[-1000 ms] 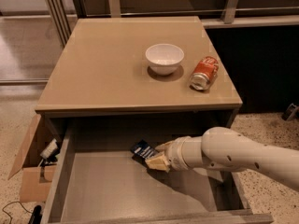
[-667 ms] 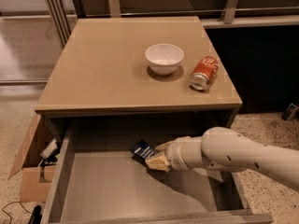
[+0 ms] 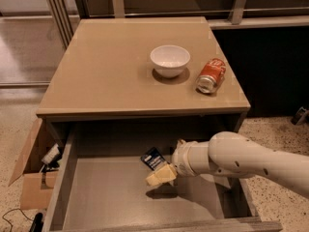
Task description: Place rxbar blueberry into top drawer
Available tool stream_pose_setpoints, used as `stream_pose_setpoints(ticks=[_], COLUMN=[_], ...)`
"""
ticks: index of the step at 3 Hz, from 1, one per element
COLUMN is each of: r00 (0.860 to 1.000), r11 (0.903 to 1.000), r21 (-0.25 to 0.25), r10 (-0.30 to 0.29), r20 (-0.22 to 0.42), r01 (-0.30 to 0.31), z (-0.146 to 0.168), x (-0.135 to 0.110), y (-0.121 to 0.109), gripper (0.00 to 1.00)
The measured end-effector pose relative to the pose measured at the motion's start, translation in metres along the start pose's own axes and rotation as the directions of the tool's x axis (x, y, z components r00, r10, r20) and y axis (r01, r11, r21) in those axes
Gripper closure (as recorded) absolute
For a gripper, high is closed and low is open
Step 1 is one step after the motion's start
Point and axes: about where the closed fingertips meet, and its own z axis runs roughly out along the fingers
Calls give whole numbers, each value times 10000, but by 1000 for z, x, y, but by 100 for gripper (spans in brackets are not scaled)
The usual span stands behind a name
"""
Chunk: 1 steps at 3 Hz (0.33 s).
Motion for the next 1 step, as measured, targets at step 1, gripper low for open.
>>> stream_pose_setpoints(ticks=[1], r00=[10000], r11=[10000], r21=[0], r10=[0], r20=[0], r01=[0], z=[0], x=[0], y=[0], gripper=[0])
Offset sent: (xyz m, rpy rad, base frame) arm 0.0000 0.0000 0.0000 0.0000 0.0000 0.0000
